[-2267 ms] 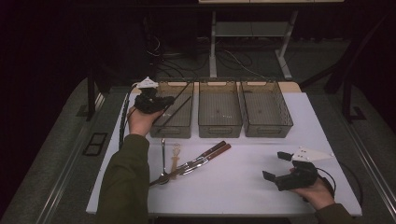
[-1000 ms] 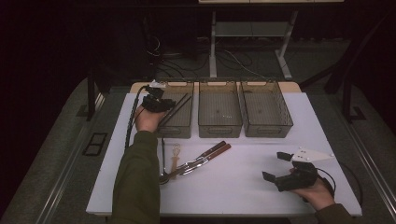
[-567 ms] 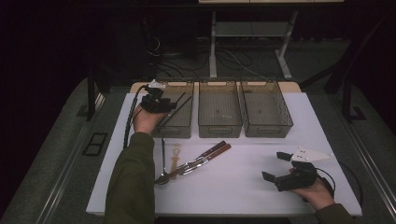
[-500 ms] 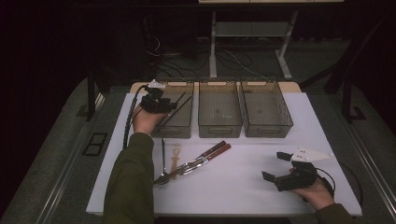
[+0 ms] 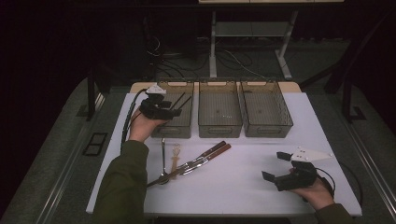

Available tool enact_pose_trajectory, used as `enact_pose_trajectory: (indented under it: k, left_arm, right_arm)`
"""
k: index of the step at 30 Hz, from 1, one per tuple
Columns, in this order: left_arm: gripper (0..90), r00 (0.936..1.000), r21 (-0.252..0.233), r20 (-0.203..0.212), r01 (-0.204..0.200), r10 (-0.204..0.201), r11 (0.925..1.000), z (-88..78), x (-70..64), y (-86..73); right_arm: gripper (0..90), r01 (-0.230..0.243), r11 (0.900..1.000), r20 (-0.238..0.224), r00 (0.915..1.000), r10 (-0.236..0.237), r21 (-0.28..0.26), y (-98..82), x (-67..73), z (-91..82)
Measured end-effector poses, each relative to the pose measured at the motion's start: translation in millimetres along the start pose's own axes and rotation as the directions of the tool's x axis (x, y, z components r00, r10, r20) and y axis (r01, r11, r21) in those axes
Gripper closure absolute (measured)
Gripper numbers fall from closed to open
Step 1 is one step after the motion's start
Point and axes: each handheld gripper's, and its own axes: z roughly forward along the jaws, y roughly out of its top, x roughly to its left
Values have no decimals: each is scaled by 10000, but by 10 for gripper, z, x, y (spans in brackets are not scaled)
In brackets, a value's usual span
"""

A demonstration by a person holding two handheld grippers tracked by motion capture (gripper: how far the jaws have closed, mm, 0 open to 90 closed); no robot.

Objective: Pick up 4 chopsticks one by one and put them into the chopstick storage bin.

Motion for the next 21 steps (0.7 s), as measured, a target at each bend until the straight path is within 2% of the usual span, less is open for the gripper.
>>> enact_pose_trajectory:
  k: [2,4,8,21]
  left_arm:
    - [356,10000,-85,28,44,-43,10000,-12,-25,-13]
    - [333,9997,-101,228,-41,43,9999,-63,-83,-50]
    - [297,9989,-86,333,-318,321,9995,-122,-183,-100]
    - [237,9944,-377,793,-666,694,9971,-339,-472,-298]
  right_arm:
    - [12,-4,10000,11,10000,4,9,0,-1,0]
    - [12,-13,10000,23,10000,13,2,0,-3,-1]
    - [12,-3,10000,45,10000,3,7,0,-6,1]
    - [12,11,10000,59,10000,-11,15,-2,-3,2]
